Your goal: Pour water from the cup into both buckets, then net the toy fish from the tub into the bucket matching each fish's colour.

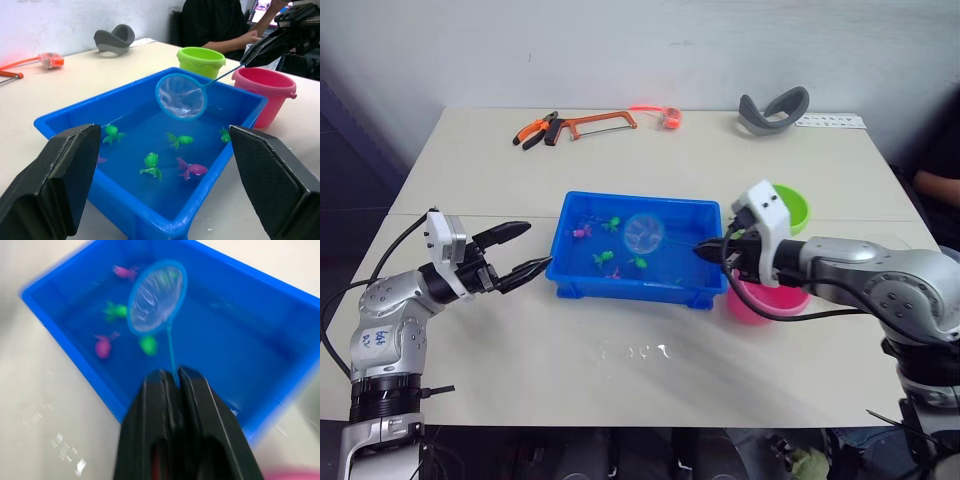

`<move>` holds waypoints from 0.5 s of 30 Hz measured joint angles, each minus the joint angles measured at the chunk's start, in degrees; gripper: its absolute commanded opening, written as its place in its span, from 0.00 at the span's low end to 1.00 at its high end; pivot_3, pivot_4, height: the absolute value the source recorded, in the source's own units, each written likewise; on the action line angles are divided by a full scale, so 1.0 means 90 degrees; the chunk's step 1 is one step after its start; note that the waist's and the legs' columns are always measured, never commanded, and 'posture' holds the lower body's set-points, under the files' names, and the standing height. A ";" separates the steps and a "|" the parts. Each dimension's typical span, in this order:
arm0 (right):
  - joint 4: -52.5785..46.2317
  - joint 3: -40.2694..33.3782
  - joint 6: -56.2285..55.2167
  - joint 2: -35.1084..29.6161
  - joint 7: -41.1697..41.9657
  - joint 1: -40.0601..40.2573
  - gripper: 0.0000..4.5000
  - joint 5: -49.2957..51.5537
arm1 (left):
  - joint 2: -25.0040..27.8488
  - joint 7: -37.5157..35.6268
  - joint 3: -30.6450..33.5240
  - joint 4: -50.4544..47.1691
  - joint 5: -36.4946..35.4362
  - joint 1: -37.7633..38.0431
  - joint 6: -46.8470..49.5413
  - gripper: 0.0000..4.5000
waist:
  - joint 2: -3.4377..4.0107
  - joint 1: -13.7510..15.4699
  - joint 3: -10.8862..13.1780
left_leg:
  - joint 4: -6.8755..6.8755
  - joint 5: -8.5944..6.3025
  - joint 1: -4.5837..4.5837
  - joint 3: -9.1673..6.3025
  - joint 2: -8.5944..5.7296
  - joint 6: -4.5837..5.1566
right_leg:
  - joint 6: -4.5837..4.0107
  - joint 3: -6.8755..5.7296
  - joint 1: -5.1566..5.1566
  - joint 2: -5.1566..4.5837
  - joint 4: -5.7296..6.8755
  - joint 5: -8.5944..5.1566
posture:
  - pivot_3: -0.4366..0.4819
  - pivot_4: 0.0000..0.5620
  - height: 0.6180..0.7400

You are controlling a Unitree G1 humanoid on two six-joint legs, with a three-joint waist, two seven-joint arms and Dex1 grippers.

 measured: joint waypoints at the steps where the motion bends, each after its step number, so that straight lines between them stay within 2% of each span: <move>1: 0.0051 0.0120 -0.0030 0.0017 0.0080 -0.0085 0.00 -0.0142 | -0.0002 0.0038 0.0001 -0.0073 0.0000 0.0044 0.0014 0.98 | 0.0000 0.0000 0.0000 | 0.0000 0.0000 -0.0001 0.0001 0.0000 0.0000 | 0.0000 0.0001 -0.0002 0.0001 0.0002 0.0000 | 0.48 0.27 1.00; 4: 0.0171 0.0538 -0.0105 0.0010 0.0341 -0.0289 0.00 -0.0632 | 0.0033 0.0100 0.0012 -0.0159 0.0002 0.0111 0.0015 0.98 | 0.0000 0.0011 0.0000 | 0.0000 0.0000 -0.0001 0.0001 0.0000 0.0000 | 0.0000 0.0000 -0.0004 0.0002 0.0003 0.0000 | 0.48 0.27 1.00; 8: 0.0185 0.1233 -0.0432 -0.0049 0.0960 -0.0469 0.00 -0.1615 | 0.0553 -0.0148 0.0059 -0.0183 0.0045 0.0333 -0.0061 0.98 | 0.0000 -0.0012 0.0000 | -0.0005 -0.0001 -0.0001 0.0009 0.0001 -0.0002 | 0.0000 0.0004 -0.0013 0.0004 0.0003 0.0000 | 0.48 0.27 1.00; 15: 0.0166 0.1566 -0.0699 0.0054 0.1551 -0.0482 0.00 -0.2558 | 0.1367 -0.0744 0.0136 0.0189 0.0039 0.0350 -0.0071 0.98 | 0.0000 -0.0017 0.0000 | -0.0008 -0.0003 -0.0001 0.0013 0.0002 -0.0005 | 0.0000 0.0005 -0.0016 0.0004 0.0003 0.0000 | 0.48 0.27 1.00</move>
